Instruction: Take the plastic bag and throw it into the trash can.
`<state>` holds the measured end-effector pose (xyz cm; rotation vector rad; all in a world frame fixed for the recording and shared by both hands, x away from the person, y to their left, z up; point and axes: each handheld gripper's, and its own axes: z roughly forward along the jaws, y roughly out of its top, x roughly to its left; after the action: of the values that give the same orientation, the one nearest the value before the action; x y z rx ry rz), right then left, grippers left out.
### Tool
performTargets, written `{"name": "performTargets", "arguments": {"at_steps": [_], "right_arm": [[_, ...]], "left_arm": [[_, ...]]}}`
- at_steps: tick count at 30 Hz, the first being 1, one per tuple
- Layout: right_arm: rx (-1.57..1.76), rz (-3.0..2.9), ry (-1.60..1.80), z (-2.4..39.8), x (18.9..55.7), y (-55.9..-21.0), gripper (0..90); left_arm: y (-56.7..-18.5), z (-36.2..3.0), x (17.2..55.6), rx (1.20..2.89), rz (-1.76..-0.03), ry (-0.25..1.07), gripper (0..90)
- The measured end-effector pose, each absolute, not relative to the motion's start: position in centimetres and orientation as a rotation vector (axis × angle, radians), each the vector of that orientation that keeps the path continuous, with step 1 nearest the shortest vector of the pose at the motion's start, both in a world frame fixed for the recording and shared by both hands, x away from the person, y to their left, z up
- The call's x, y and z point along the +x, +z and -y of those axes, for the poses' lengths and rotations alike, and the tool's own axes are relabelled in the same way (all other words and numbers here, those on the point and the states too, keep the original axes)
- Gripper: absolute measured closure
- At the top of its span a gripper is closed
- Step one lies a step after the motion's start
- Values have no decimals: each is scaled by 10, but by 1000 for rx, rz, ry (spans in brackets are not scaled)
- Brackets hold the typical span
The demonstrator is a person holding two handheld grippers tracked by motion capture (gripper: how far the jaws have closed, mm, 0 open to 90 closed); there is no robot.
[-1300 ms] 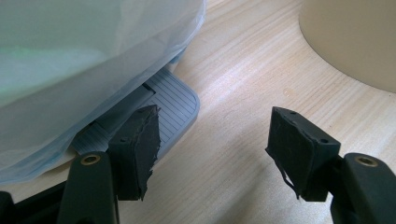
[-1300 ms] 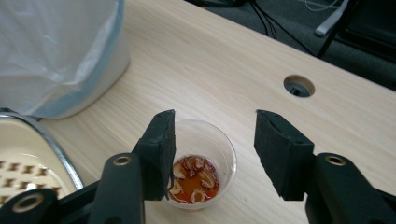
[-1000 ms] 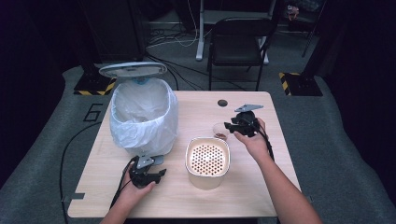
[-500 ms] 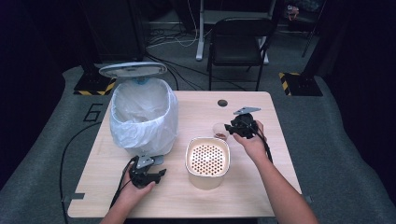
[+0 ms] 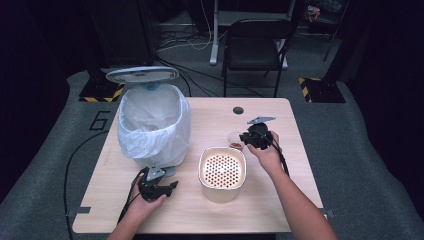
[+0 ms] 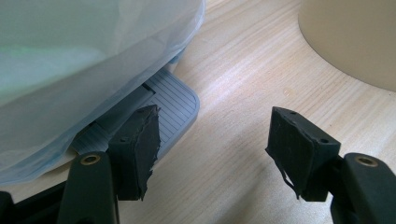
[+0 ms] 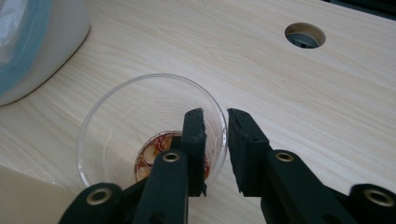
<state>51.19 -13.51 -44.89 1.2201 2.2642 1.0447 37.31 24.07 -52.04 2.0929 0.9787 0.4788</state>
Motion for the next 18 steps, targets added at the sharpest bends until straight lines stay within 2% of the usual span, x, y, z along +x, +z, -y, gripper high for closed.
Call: {"name": "performTargets", "arguments": {"at_steps": [3,18], "right_arm": [[1230,-2267,1051,134,512,-448,820],[1285,-2322,1068,145,506,-440,846]], "left_arm": [[-521,-241,373,2093,-978,480,341],[-521,-240,373,2094,-977,482,341]]}}
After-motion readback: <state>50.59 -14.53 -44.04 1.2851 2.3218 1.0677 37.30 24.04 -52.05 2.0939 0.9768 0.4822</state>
